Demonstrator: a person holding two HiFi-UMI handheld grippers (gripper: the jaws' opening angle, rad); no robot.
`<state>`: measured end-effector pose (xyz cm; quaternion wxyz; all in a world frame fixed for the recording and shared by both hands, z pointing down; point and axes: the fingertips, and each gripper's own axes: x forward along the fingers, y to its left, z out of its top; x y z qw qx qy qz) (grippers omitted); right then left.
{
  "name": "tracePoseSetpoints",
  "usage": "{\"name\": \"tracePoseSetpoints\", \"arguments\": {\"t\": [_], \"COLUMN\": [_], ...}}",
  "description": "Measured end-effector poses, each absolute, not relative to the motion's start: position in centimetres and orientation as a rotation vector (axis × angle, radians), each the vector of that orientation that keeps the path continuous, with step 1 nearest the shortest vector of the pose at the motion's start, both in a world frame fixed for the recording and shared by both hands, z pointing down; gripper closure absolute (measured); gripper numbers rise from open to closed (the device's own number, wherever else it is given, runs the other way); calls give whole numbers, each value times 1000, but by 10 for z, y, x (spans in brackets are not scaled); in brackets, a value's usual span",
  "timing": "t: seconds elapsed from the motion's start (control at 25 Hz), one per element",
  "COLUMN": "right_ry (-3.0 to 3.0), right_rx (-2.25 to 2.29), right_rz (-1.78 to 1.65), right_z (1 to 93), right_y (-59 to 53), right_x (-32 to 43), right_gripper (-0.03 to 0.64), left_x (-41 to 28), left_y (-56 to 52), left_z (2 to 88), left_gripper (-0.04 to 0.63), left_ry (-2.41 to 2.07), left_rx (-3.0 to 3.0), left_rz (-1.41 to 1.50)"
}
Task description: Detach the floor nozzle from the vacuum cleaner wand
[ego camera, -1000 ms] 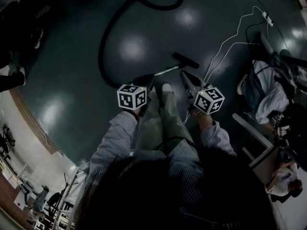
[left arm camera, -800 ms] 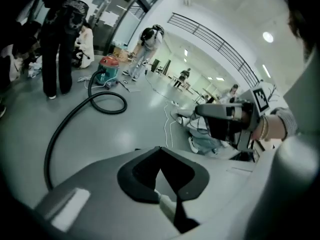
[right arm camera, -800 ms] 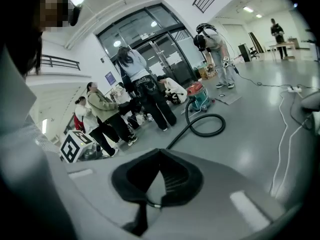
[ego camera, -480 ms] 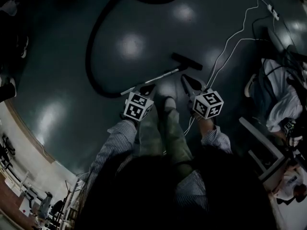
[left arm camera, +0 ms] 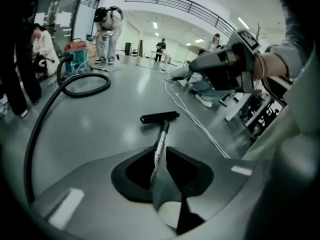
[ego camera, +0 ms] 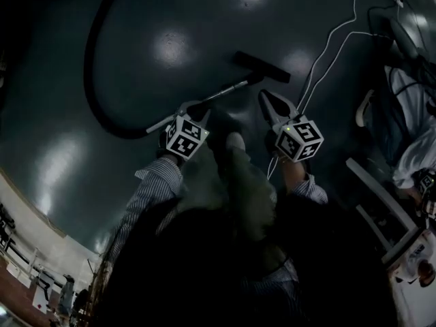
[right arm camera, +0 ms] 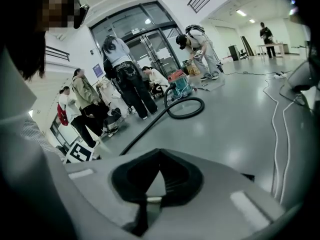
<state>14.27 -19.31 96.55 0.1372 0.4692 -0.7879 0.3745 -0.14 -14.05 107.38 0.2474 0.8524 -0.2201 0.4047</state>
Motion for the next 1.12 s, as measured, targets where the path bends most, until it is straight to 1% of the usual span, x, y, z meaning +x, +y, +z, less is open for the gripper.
{"name": "tracePoseSetpoints", "arguments": {"t": [0.08,0.16,0.32,0.52,0.6,0.76,0.8,0.88,1.12], "right_ry": [-2293,-2318,-2374,-2384,-2395,-2423,-2422,-2405,-2310], "right_rx": [1402,1444,1470,1424,1442,1502,1506,1505,1446], "right_rz": [1087,1088,1093,1120,1109,1090,1090,1097,1056], "right_z": [993,1021,1079,1123,1125,1120,1120,1123,1123], "right_y": [-201,-215,-239,-252,-264,-280,-280,-276,-263], "right_x": [149,150,139,130,135,145,146,149,161], "right_gripper": [615,615,615,615,615,615,615,615,615], "left_x": [6,10,10,6,7,10,10,11,9], "left_y": [-139,-133,-119,-104,-102,-105,-105,-107,-110], "left_z": [1113,1156,1235,1296,1305,1304,1305,1307,1303], "left_gripper": [497,439,411,368,368,368,374,412,415], "left_ry": [-520,-405,-229,-177,-154,-187,-208,-256,-256], "left_rx": [2349,2357,2377,2411,2430,2484,2476,2440,2359], "left_rz": [1167,1227,1349,1518,1560,1546,1544,1515,1486]}}
